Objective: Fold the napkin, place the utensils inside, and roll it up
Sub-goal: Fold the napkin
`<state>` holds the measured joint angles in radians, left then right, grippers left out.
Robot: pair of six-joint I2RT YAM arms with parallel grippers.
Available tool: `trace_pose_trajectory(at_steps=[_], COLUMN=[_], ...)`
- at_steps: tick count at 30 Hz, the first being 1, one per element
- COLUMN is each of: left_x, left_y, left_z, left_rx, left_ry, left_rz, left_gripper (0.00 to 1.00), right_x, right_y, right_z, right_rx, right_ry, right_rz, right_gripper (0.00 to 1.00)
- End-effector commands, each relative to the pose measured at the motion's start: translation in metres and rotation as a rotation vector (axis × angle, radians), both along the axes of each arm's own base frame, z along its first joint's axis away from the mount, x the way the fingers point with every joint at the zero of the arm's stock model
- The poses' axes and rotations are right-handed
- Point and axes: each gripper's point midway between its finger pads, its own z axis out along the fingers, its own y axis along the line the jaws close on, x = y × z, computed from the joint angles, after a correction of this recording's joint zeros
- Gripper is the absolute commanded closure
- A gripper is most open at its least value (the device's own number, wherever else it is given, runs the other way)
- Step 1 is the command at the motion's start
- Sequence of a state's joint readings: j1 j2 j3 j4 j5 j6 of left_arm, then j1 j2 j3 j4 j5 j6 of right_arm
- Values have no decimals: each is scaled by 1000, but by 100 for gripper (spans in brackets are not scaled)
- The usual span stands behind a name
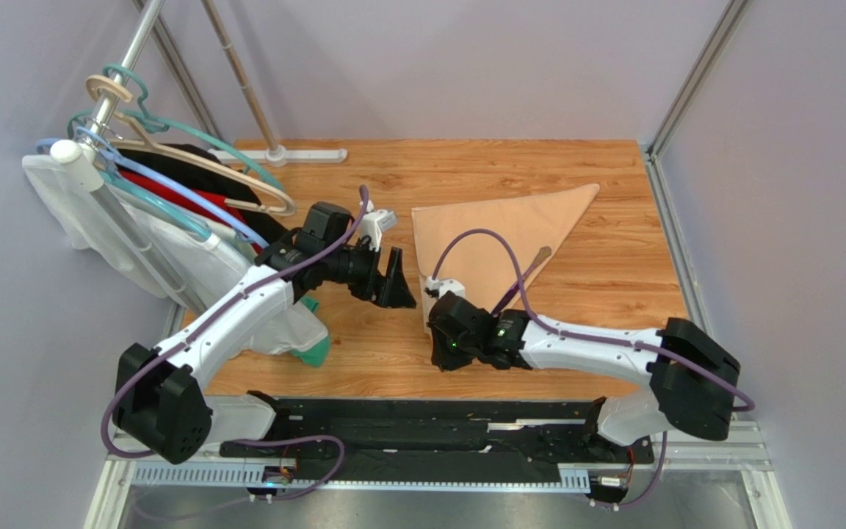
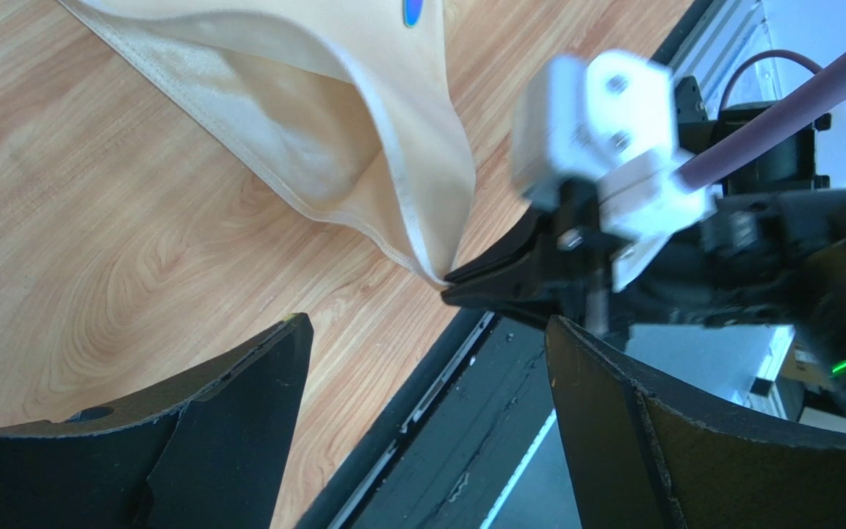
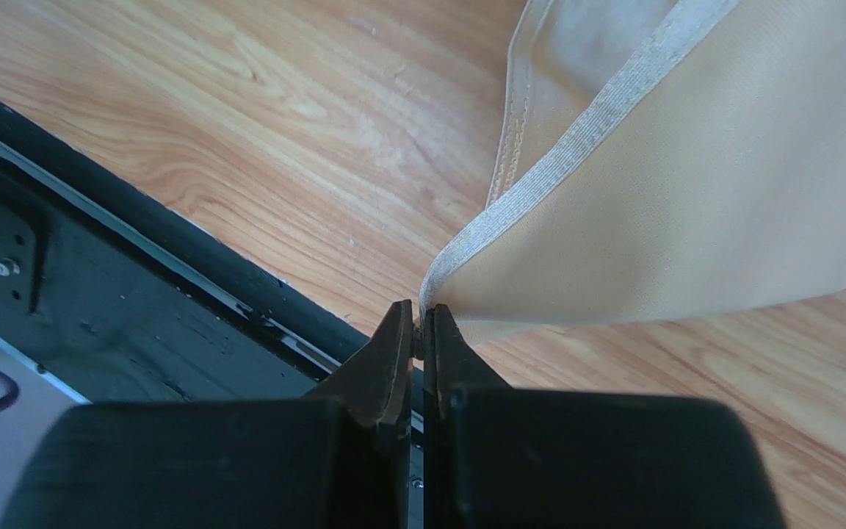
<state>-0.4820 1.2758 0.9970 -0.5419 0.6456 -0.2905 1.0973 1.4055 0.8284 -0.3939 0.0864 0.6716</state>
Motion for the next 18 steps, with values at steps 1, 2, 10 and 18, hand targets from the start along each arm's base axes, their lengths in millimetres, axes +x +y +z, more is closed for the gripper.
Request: trace_pose_trajectory(at_steps=[1, 2, 10, 18], left_x=[0, 0, -1, -1], left_y=[8, 9, 9, 10], left_z=[6, 7, 9, 7], left_rx=[-9, -10, -13, -7], left_ry=[-20, -22, -30, -22], left_rz=[31, 31, 28, 30], left_gripper=[13, 13, 13, 13], right_x=[-10, -13, -43, -55], right_y=[32, 35, 43, 40], right_z=[8, 5, -2, 2], right_rx=[39, 28, -30, -48], right_ry=[-26, -24, -11, 3], right_rz=[-1, 9, 50, 104], right_gripper=[100, 100, 100, 62])
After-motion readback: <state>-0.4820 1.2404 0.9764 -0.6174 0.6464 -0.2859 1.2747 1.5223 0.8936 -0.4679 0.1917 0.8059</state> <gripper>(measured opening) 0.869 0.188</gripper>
